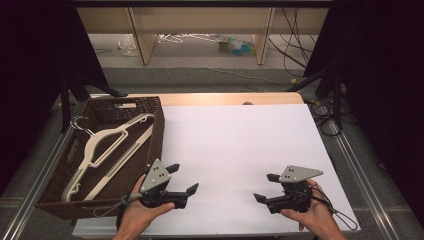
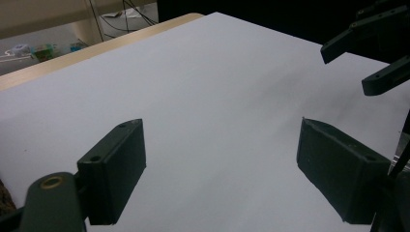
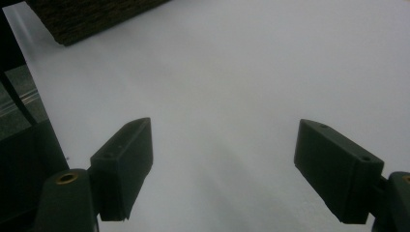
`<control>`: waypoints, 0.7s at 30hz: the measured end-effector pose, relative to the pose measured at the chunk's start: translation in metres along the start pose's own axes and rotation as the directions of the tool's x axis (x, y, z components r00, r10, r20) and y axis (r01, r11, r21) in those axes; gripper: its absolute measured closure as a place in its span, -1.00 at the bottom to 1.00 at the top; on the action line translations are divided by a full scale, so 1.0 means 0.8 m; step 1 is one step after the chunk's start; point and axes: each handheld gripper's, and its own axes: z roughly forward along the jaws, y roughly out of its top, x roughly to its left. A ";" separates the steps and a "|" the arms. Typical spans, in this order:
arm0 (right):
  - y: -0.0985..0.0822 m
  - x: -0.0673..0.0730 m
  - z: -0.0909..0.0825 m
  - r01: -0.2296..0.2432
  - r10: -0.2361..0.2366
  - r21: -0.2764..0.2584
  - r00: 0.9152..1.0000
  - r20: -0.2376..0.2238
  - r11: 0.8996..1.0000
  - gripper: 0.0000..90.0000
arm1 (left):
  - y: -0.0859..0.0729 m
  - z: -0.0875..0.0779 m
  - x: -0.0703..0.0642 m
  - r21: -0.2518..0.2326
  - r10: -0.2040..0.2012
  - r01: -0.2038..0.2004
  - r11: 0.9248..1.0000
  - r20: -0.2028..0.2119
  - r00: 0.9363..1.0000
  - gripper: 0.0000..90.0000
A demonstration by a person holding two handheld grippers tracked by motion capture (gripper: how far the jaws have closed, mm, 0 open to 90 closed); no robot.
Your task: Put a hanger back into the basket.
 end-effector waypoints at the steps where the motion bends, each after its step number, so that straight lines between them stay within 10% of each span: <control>1: -0.001 0.000 0.000 0.001 -0.001 -0.011 1.000 -0.003 1.000 -0.50 | -0.002 0.001 -0.002 0.000 0.007 -0.007 1.000 -0.001 1.000 -0.60; 21: -0.017 0.014 -0.009 -0.012 0.012 -0.083 1.000 -0.003 0.996 -0.58 | -0.027 -0.003 -0.007 -0.008 0.016 -0.016 1.000 0.014 1.000 -0.62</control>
